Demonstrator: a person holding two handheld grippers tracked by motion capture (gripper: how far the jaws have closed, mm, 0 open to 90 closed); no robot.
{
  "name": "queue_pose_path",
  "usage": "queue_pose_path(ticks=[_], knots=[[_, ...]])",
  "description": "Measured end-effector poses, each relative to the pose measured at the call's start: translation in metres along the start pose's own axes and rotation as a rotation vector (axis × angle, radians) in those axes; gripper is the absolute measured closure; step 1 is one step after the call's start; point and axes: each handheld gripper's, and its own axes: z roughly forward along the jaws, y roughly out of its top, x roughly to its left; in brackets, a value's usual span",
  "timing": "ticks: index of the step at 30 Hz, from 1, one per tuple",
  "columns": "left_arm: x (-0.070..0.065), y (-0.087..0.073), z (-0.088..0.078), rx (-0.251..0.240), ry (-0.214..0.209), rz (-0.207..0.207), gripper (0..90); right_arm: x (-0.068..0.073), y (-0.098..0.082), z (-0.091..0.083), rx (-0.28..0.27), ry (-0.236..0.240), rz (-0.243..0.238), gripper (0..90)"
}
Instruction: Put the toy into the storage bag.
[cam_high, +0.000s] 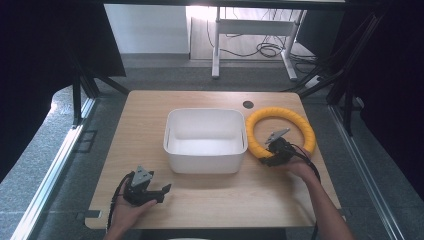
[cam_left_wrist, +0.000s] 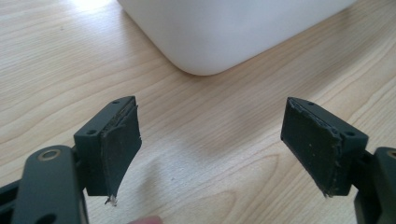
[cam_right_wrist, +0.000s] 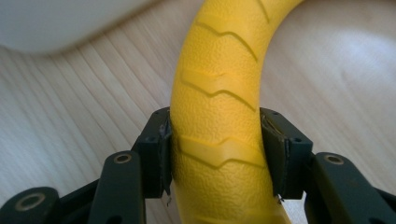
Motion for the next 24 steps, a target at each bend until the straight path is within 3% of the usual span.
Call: queue_pose_path(ticks=[2,3,6,7,9,10,12,13,14,24], knots=[[0.001,0.0,0.0,-0.001,0.001,-0.005,19.8,0.002,0.0,-0.008,-0.051,0.003,-0.006,50.6],[0.001,0.0,0.0,-0.001,0.001,-0.005,19.8,0.002,0.0,-0.008,-0.051,0.003,-0.006,50.6],[0.001,0.0,-0.001,-0.001,-0.001,-0.006,19.7,0.0,0.001,-0.032,-0.166,0.033,0.015,51.1],[0.001,0.0,-0.001,-0.001,-0.001,-0.006,19.7,0.0,0.001,-0.032,-0.166,0.033,0.015,51.1],[0.001,0.0,-0.001,-0.002,-0.001,-0.006,19.8,-0.004,0.001,-0.044,-0.22,0.055,0.051,51.1],[0.001,0.0,-0.001,-0.003,0.0,-0.007,19.8,-0.008,-0.001,-0.056,-0.282,0.072,0.083,51.2],[0.001,0.0,-0.001,-0.004,0.001,-0.007,19.8,-0.013,-0.004,-0.067,-0.337,0.092,0.119,51.3],[0.001,0.0,-0.001,-0.004,0.001,-0.007,19.7,-0.013,-0.004,-0.067,-0.337,0.092,0.119,51.3],[0.002,0.001,-0.002,-0.006,0.002,-0.007,19.8,-0.016,-0.006,-0.076,-0.385,0.105,0.146,51.4],[0.003,0.001,-0.002,-0.008,0.005,-0.012,19.8,-0.015,-0.004,-0.109,-0.538,0.161,0.178,51.7]])
